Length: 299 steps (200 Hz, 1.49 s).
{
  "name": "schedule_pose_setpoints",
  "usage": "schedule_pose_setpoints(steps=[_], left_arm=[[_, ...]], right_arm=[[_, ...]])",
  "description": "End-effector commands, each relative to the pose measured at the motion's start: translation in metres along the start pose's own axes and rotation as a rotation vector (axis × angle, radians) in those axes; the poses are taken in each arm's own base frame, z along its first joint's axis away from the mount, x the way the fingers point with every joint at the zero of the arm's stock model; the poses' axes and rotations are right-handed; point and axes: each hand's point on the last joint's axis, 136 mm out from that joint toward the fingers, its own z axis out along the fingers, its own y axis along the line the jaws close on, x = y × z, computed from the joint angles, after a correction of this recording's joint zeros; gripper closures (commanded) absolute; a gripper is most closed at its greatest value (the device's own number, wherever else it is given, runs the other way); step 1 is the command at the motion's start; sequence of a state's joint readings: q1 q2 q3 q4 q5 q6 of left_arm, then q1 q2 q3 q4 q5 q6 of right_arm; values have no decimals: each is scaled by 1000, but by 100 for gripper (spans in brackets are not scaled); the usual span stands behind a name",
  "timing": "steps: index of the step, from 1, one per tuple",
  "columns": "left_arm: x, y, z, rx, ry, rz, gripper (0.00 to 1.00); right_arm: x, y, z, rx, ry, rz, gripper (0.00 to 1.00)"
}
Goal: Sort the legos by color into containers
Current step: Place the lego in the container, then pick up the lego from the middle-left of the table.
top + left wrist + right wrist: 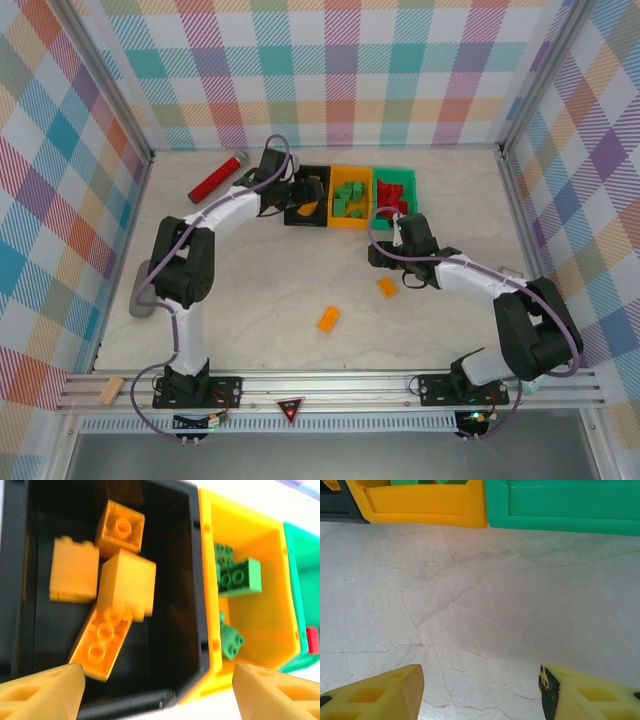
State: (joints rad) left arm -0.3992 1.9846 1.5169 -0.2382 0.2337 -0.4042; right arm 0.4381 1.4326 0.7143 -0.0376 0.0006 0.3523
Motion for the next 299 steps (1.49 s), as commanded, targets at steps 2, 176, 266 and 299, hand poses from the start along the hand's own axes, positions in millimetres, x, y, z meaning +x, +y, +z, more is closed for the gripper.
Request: schedule_pose_setpoints(steps=[2, 176, 266, 299], left_arm=[[9, -29, -37, 43, -50, 48, 23], [279, -58, -119, 92, 321, 424, 26], [319, -46, -92, -82, 413, 574, 35], [324, -41, -83, -116, 432, 573, 39]], right_arm=[[-5, 10, 2, -39, -3, 13, 37], [-1, 11, 7, -41, 19, 18, 37], [-1, 14, 4, -45, 15, 11, 37], [-2, 13, 4, -43, 13, 12, 37]])
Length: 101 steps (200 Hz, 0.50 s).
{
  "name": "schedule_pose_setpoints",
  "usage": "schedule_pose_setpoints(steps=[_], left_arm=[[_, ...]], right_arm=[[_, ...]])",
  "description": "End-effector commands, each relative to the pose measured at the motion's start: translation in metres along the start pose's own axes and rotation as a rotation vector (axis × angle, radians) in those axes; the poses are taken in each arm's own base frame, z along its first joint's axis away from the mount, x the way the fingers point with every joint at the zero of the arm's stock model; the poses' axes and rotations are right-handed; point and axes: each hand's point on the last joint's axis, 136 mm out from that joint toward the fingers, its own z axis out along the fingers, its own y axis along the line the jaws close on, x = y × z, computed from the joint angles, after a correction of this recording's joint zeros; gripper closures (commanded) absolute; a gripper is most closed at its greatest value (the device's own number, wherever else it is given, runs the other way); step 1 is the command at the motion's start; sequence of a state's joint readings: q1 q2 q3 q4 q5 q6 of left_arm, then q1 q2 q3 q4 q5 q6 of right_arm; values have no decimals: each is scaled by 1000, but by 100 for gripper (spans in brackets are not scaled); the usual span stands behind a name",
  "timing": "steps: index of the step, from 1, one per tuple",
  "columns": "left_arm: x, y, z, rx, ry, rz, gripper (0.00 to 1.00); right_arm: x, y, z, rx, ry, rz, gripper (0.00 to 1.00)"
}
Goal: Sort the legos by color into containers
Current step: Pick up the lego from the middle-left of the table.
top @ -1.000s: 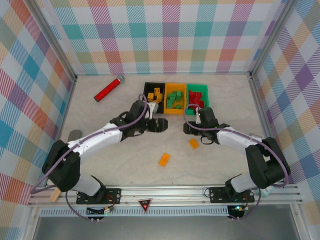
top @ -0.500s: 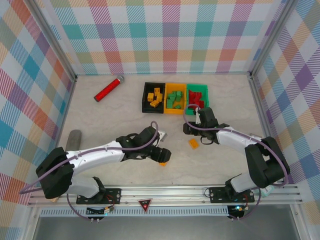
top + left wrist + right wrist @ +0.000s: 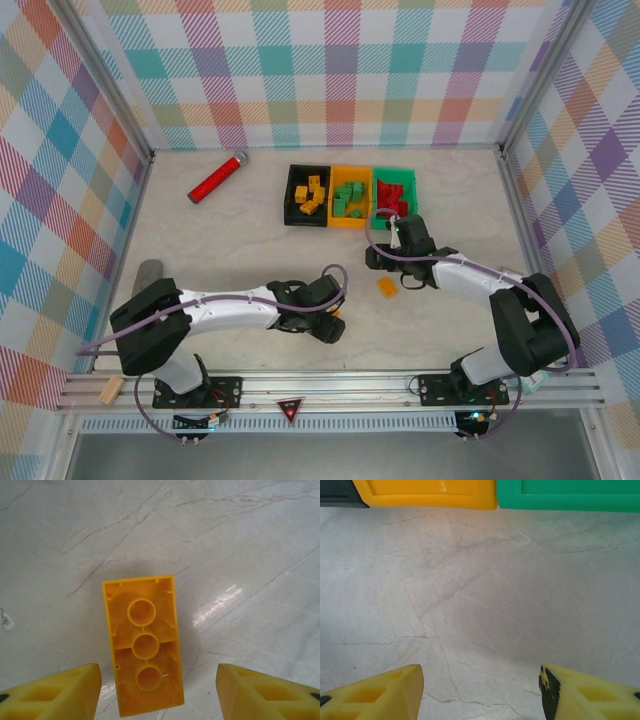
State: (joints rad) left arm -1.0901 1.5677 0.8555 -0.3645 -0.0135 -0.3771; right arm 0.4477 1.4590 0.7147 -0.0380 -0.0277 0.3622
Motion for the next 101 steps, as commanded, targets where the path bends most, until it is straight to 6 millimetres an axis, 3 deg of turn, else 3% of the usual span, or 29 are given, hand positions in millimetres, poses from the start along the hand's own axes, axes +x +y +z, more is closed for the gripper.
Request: schedule_pose_setpoints(steps=[1, 43, 61, 101], left_arm=[[-1, 3, 3, -45, 10, 7, 39], [-1, 6, 8, -70, 21, -1, 44], [-1, 6, 8, -76, 25, 3, 54], [-4, 4, 6, -69, 11, 0, 61]], right_arm=[[-11, 9, -3, -22, -25, 5, 37], [-11, 9, -3, -23, -24, 8, 37], [-11, 9, -3, -22, -25, 5, 37], [-11, 9, -3, -21, -25, 4, 37]])
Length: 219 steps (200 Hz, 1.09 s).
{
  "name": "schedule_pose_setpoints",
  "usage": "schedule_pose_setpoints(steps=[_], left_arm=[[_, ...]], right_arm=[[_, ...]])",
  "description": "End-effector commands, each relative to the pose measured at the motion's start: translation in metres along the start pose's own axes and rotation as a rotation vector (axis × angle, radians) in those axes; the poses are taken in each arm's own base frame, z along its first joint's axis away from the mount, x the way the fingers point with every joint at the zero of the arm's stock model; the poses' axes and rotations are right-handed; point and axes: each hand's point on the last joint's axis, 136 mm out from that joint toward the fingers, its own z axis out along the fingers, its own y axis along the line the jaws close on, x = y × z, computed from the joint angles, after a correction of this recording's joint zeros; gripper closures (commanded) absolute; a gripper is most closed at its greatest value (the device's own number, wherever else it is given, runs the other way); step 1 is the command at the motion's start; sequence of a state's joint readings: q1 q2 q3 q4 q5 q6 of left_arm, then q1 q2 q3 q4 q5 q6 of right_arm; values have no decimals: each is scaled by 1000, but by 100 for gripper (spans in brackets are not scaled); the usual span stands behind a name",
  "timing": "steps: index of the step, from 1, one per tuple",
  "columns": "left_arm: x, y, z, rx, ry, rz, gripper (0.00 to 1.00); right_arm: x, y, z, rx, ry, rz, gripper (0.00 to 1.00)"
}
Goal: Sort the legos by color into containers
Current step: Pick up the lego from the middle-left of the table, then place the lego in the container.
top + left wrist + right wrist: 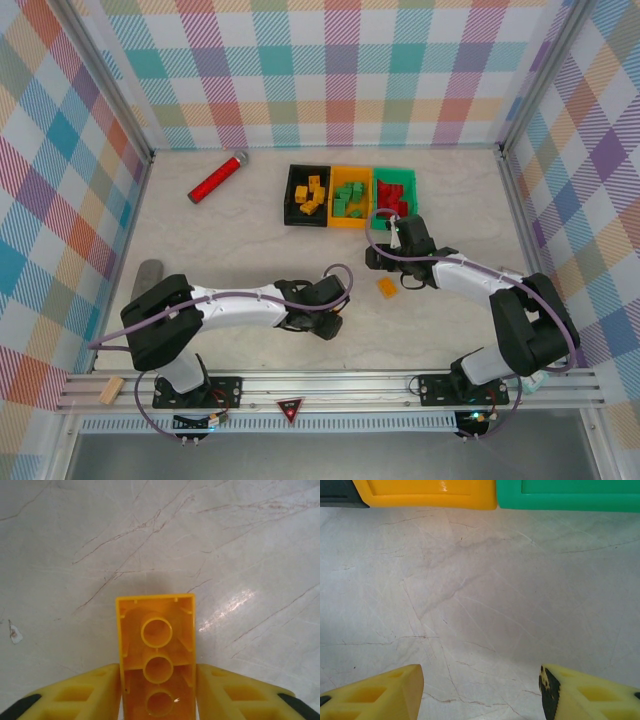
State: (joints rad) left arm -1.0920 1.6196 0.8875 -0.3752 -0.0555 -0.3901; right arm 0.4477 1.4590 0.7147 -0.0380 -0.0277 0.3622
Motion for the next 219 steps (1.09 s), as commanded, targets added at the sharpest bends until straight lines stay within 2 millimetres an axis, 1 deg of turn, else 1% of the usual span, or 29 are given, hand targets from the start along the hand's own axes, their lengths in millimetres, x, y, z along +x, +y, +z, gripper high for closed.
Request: schedule_pose_setpoints(steps=[1, 90, 120, 153, 171, 187, 208, 219], left_arm=[[0, -1, -2, -17, 3, 10, 61], [-5, 1, -9, -27, -32, -4, 62], [-13, 2, -16, -28, -84, -43, 65], [-28, 2, -26, -27, -156, -73, 67], [-40, 2, -35, -27, -201, -83, 69], [-52, 4, -42, -32, -235, -96, 71], [-69, 11, -51, -27, -271, -128, 75], [-79, 16, -56, -17, -290, -144, 75]], right_arm=[[-11, 9, -3, -21, -25, 4, 37], [-10, 8, -1, -19, -20, 5, 37], [-11, 9, -2, -21, -24, 4, 37], [-10, 9, -2, -22, -24, 4, 37], [-10, 9, -2, -21, -21, 4, 37], [-10, 9, -1, -23, -19, 5, 37], [-10, 10, -2, -25, -22, 5, 37], [-10, 9, -2, -21, -23, 3, 37]])
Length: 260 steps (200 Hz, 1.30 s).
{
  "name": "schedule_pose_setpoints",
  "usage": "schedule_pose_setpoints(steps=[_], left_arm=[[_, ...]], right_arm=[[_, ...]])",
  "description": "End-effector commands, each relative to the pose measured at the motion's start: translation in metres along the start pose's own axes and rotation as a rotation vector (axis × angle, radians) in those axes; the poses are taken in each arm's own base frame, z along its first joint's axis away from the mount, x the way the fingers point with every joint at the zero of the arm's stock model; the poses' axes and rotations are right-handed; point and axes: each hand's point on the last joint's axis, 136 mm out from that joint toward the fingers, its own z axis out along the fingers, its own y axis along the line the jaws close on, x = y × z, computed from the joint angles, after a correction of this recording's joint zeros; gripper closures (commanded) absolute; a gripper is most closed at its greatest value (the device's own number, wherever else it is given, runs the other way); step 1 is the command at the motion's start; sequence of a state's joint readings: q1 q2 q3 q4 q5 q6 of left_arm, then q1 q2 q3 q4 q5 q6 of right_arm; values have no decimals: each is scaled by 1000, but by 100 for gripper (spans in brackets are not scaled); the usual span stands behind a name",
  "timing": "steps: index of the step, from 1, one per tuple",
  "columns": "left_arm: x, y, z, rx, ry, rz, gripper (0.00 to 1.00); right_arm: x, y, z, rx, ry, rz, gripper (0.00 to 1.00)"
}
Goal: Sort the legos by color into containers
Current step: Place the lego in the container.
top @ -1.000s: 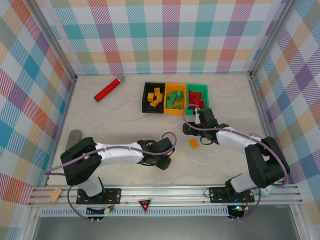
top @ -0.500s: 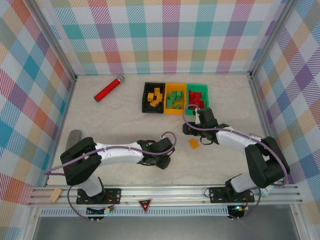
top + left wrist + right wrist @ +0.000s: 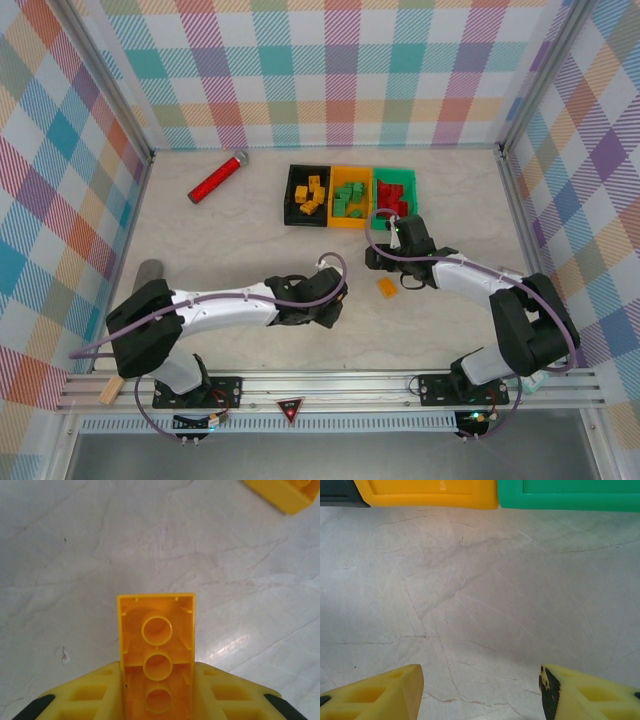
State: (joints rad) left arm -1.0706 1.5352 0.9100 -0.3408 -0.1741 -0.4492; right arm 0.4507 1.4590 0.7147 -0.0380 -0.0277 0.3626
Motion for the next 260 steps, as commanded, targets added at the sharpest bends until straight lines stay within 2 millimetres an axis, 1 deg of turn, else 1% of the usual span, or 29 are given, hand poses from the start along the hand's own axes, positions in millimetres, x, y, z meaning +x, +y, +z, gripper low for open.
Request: schedule_pose_setpoints(steps=[1, 27, 46, 55, 70, 73, 84, 92, 120, 123, 124, 126, 134, 159, 174, 181, 185, 192, 195, 201, 206, 218, 239, 242, 249, 254, 258, 260], left_arm=[[-42, 3, -19, 24, -105, -55, 75], [-73, 21, -28, 20, -146, -102, 75], [-100, 40, -36, 2, -183, -136, 75], [-115, 52, -39, -16, -205, -148, 75], [-133, 73, -43, -111, -208, -145, 74], [-140, 77, -46, -132, -218, -144, 74], [-155, 87, -47, -191, -228, -138, 75], [-166, 94, -46, -204, -243, -138, 75], [-193, 113, -28, -171, -236, -195, 75], [-199, 113, -29, -167, -245, -195, 75], [-198, 115, -26, -170, -239, -195, 75], [-203, 115, -29, -168, -251, -195, 75], [-211, 122, -25, -187, -257, -192, 74], [-234, 155, -10, -264, -249, -195, 72], [-242, 168, 3, -244, -223, -212, 69], [-245, 172, 8, -233, -218, -218, 65], [-246, 174, 12, -224, -212, -217, 59], [-247, 175, 15, -210, -205, -220, 41], [-247, 175, 17, -201, -201, -221, 34], [-247, 175, 18, -189, -194, -228, 25], [-246, 175, 18, -179, -192, -234, 21], [-243, 169, 19, -144, -195, -238, 18], [-231, 164, 15, -99, -230, -273, 17], [-225, 163, 15, -94, -226, -278, 17], [-221, 161, 13, -74, -244, -288, 17], [-213, 159, 13, -61, -245, -296, 17], [-212, 157, 10, -44, -257, -301, 17], [-207, 156, 10, -40, -250, -303, 17]], right_arm=[[-11, 8, -2, -19, -23, 6, 37], [-11, 9, -3, -20, -27, 7, 37], [-11, 9, -3, -21, -27, 6, 37], [-11, 9, -3, -23, -27, 8, 37], [-11, 9, -3, -24, -27, 8, 37], [-11, 9, -3, -23, -27, 8, 37], [-11, 9, -3, -23, -26, 7, 36], [-11, 9, -3, -22, -24, 7, 37], [-11, 8, -4, -14, -28, 3, 37], [-12, 7, -4, -12, -28, 3, 37], [-11, 8, -4, -13, -27, 3, 37], [-12, 8, -4, -13, -27, 3, 36], [-11, 8, -4, -17, -28, 4, 36], [-12, 9, -5, -23, -30, 8, 36], [-12, 10, -5, -25, -30, 8, 36], [-12, 10, -5, -24, -30, 7, 36], [-12, 10, -6, -24, -30, 6, 36], [-12, 9, -6, -23, -31, 6, 36], [-12, 10, -6, -24, -31, 4, 36], [-12, 9, -6, -20, -31, 4, 36], [-12, 9, -6, -21, -32, 3, 36], [-12, 9, -6, -19, -31, 4, 36], [-12, 10, -6, -23, -31, 4, 36], [-12, 9, -6, -23, -31, 5, 36], [-12, 10, -6, -25, -31, 6, 36], [-12, 10, -6, -26, -28, 7, 36], [-12, 10, -5, -27, -29, 8, 36], [-12, 10, -5, -27, -28, 9, 36]])
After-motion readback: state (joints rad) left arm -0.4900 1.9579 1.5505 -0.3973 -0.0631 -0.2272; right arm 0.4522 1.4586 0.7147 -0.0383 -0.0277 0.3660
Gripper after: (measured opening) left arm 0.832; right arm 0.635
